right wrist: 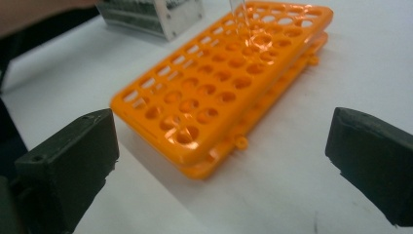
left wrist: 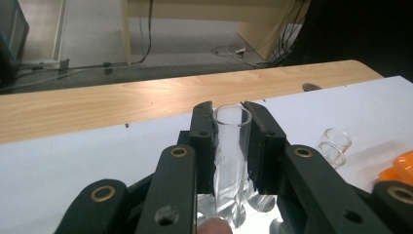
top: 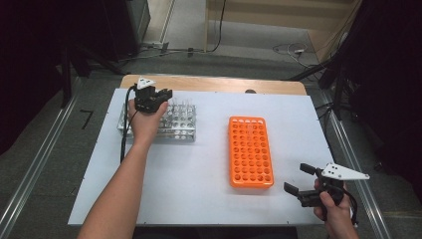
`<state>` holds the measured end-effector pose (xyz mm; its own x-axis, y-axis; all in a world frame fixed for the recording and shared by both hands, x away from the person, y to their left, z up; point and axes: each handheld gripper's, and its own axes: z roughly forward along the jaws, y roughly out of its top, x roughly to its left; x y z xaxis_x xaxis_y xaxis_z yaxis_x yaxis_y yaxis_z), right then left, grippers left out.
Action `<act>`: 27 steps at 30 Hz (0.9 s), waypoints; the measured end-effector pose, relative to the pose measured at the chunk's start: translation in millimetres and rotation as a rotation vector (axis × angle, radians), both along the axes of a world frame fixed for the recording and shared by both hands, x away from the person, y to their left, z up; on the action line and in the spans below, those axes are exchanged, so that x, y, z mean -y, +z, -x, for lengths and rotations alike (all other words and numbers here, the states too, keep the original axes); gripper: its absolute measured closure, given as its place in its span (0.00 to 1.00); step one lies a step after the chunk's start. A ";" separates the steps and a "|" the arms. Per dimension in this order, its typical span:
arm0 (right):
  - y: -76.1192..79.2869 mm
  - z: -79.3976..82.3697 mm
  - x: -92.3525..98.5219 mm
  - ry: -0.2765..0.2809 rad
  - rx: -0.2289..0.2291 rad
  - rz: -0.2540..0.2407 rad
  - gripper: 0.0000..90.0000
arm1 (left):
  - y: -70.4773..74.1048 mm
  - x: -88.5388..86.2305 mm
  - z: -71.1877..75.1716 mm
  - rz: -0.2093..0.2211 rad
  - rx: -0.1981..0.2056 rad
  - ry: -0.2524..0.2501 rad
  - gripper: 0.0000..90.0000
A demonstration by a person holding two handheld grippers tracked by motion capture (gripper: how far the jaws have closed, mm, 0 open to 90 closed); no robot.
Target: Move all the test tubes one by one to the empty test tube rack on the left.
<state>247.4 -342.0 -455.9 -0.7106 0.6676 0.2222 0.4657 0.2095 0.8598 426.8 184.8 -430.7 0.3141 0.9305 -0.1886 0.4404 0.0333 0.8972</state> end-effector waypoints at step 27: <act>1.1 -3.7 -0.1 -0.022 0.008 -0.009 0.00 | -1.6 -6.6 6.3 -0.017 -0.042 -0.024 0.64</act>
